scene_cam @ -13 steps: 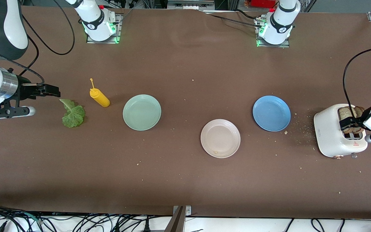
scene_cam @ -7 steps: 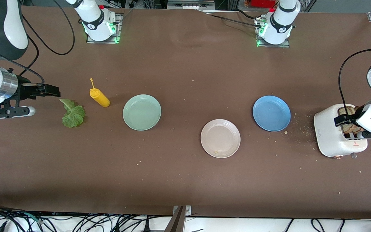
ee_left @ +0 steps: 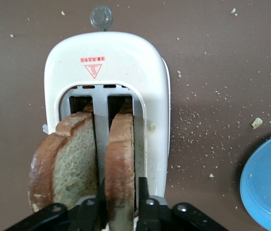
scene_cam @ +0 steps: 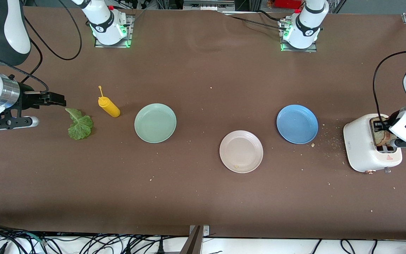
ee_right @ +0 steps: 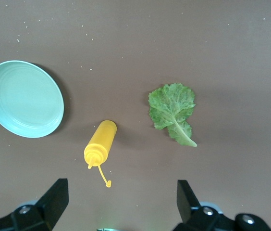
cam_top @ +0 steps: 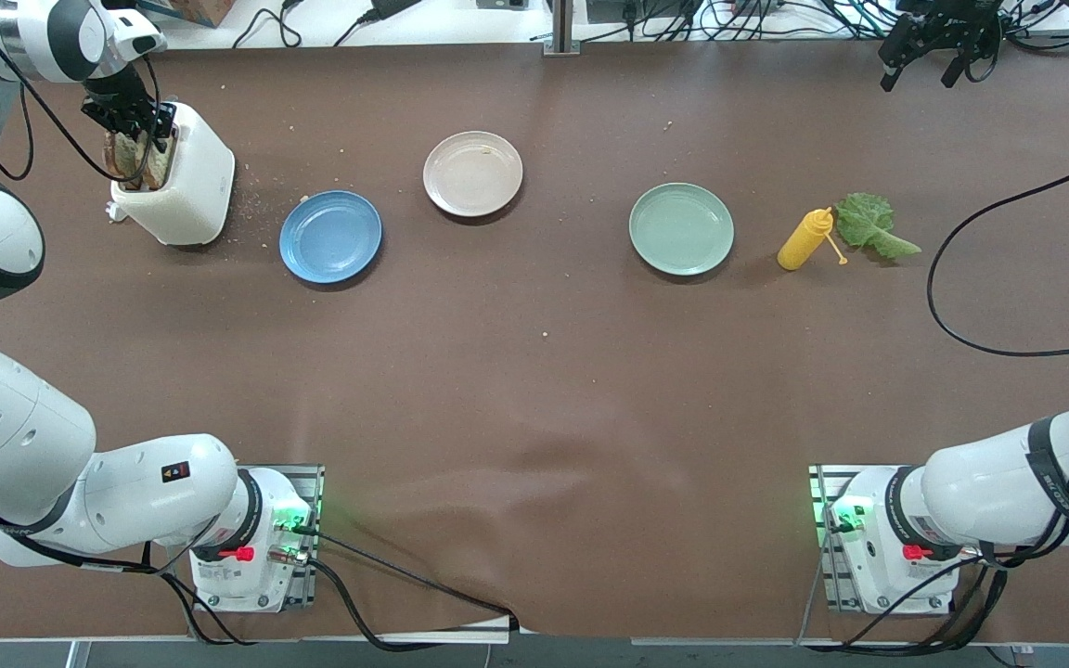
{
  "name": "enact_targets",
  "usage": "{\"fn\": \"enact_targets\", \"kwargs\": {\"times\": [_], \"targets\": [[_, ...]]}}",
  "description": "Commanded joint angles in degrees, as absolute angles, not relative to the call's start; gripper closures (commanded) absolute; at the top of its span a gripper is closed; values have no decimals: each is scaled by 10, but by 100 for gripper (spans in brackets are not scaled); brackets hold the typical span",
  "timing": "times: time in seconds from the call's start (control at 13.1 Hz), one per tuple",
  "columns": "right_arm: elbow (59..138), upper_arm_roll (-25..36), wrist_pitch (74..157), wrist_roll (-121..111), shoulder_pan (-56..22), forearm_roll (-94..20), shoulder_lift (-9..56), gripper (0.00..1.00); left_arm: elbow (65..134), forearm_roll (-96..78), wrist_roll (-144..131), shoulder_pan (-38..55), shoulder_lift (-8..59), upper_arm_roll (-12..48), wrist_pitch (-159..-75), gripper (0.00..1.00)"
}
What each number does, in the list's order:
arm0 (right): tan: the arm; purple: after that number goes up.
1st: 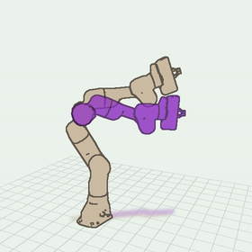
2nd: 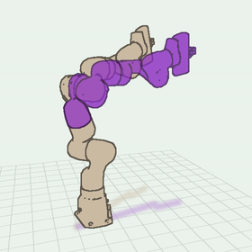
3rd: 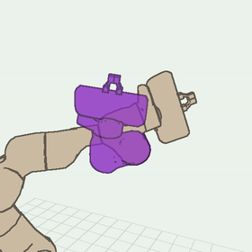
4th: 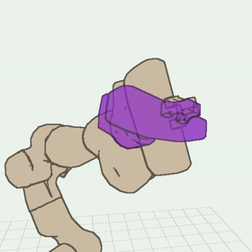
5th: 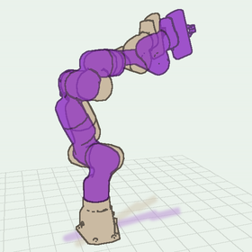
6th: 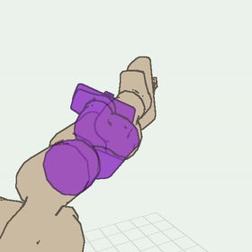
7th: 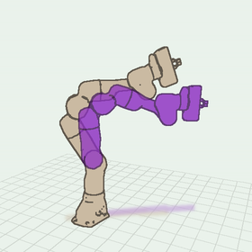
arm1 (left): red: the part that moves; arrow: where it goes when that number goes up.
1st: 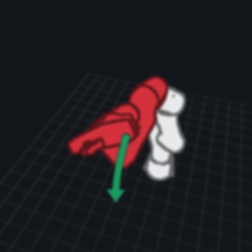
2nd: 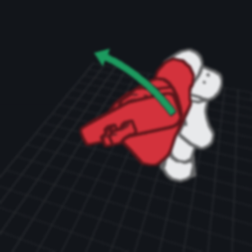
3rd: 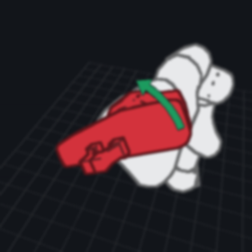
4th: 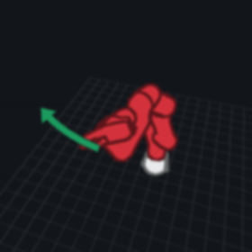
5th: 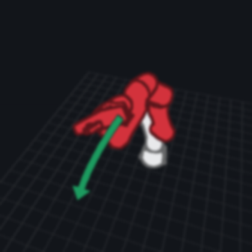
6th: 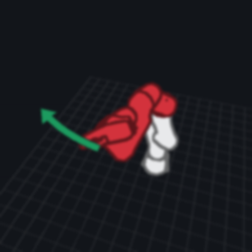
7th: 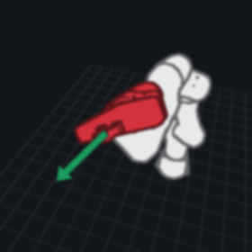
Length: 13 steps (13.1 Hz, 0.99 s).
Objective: Make sandwich in beige plate with both arms
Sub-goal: 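Lower the left gripper onto a bread slice in the toaster, then grasp the bread slice and lift it out with the left gripper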
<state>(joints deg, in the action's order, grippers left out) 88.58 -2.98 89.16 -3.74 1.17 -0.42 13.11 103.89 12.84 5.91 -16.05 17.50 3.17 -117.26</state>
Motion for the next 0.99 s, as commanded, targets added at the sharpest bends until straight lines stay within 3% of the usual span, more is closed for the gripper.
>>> {"fn": "enact_targets", "kwargs": {"times": [0.0, 0.23, 0.53, 0.91], "targets": [[886, -32, 886, -31, 12, -7, 129, 0, 1038, 146, 64, -166, 156, 40, -1159, 100], [886, -32, 886, -31, 12, -7, 129, 0, 1012, 149, 66, -165, 144, 42, -1122, 100], [886, -32, 886, -36, 12, -8, 130, 0, 910, 158, 73, -154, 144, 63, -1000, 100], [886, -32, 886, -38, 13, -8, 129, 0, 868, 148, 95, -145, 145, 133, -983, 100]]}}
